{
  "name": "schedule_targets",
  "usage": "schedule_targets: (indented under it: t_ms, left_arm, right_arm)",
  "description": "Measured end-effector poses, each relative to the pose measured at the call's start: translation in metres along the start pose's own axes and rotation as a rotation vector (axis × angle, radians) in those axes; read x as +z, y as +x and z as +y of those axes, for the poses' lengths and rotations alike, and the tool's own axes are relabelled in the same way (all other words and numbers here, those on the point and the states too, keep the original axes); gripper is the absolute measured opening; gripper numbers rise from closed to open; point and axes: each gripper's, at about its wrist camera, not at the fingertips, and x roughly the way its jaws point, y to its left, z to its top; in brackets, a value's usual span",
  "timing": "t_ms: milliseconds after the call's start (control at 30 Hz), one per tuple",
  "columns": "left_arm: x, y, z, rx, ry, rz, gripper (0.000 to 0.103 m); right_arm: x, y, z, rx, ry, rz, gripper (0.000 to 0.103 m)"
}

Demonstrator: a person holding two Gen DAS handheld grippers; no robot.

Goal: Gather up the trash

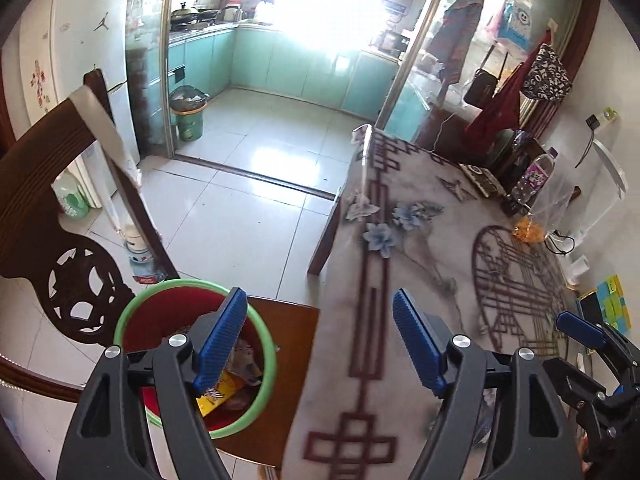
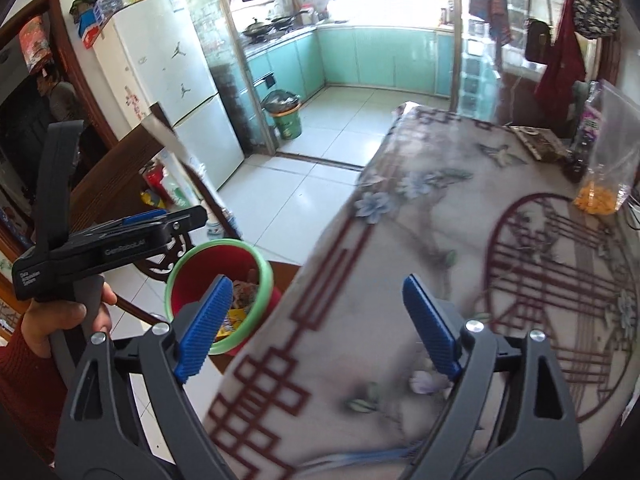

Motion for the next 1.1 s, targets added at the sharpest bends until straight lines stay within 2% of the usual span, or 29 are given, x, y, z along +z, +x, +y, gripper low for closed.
schedule_targets:
  t_ms: [167,300,400,533,600,700,767,833,933,1100]
  left_arm:
    - [-0.006,-0.011,-0.059,-0.025,0.006,-0.031,0.072]
    - [-0.01,-0.031,-0.111,-0.01,0.05,-0.099,0.074]
    - [-0.01,-0.054,-0.15,0.02,0.079,-0.192,0.087]
    - [-0.004,-0.084,-0.197,0.051,0.113,-0.306,0.096]
    - [-0.002,-0.098,-0.218,0.053,0.119,-0.359,0.095]
    - [0.0,-0.118,-0.243,0.036,0.125,-0.445,0.095]
    - [-0.002,-0.13,-0.262,0.056,0.132,-0.502,0.095]
    - [-0.001,-0.136,-0.276,0.07,0.138,-0.521,0.095]
    - [0.002,-0.141,-0.293,0.01,0.127,-0.502,0.095]
    - [0.001,-0.146,-0.309,0.028,0.127,-0.497,0.095]
  right_arm:
    - [-0.005,-0.041,-0.057,-0.041,0.033,-0.056,0.086]
    - [-0.007,-0.077,-0.091,-0.076,0.018,-0.122,0.091]
    - [-0.006,-0.105,-0.114,-0.142,-0.029,-0.177,0.098]
    - [-0.004,-0.133,-0.14,-0.203,-0.059,-0.244,0.098]
    - [-0.005,-0.149,-0.152,-0.199,-0.049,-0.29,0.098]
    - [-0.008,-0.178,-0.162,-0.206,-0.034,-0.403,0.098]
    - [-0.012,-0.198,-0.166,-0.231,-0.031,-0.505,0.099]
    - [-0.015,-0.211,-0.167,-0.257,-0.033,-0.573,0.099]
    - [-0.015,-0.221,-0.169,-0.265,-0.037,-0.599,0.098]
    - [-0.018,-0.229,-0.175,-0.274,-0.005,-0.612,0.098]
